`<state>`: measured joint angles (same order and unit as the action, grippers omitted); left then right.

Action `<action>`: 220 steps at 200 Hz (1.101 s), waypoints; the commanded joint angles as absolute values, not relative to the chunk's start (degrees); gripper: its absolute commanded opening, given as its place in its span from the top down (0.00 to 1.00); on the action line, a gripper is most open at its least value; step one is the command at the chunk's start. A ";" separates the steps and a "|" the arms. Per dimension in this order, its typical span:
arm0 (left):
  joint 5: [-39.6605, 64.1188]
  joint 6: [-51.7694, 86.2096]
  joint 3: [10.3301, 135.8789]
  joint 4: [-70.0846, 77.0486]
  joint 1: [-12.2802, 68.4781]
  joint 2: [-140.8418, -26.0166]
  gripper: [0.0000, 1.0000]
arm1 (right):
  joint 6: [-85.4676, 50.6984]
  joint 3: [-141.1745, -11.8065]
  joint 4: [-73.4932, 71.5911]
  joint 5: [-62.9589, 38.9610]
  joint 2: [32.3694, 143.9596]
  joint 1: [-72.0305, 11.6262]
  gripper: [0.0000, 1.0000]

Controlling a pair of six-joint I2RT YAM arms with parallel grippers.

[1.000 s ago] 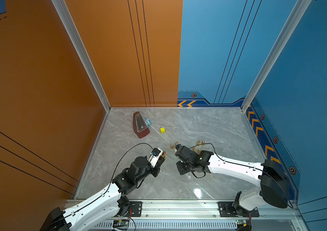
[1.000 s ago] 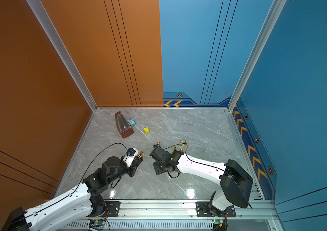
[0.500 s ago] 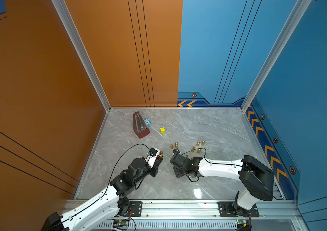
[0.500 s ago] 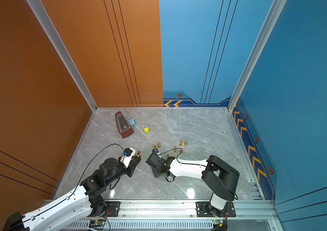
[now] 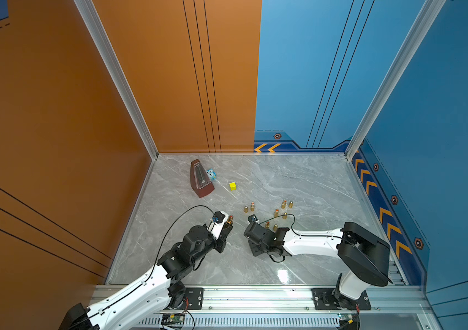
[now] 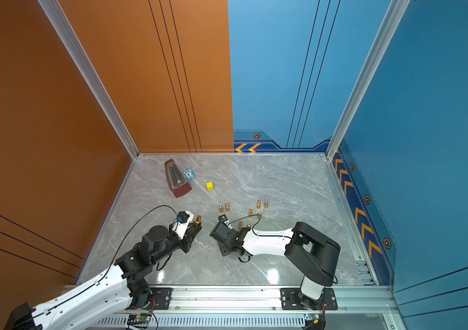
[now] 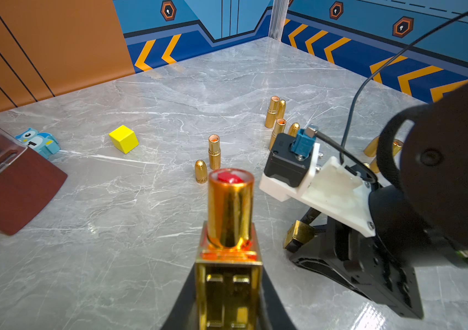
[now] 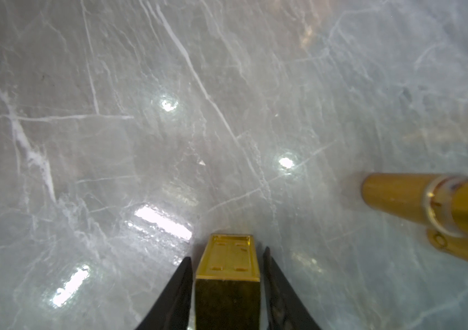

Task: Open the lipstick cap
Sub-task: Place the cover at the center of the board, then place the lipstick at the center of the board.

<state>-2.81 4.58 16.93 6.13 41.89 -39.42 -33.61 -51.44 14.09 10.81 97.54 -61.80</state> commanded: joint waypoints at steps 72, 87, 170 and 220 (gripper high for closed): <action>0.99 4.45 18.02 6.15 41.26 -40.45 1.00 | -31.25 -57.06 27.62 9.87 81.52 -59.05 0.38; 2.04 3.98 18.73 6.15 41.31 -41.79 1.00 | -30.78 -57.89 28.74 5.02 78.48 -56.36 0.37; 5.12 3.87 20.26 9.23 43.21 -48.34 1.00 | -30.79 -69.22 33.49 -14.93 79.50 -49.89 0.31; 5.28 2.74 21.37 9.23 44.80 -50.54 1.00 | -33.22 -73.91 33.27 -16.52 84.22 -50.16 0.30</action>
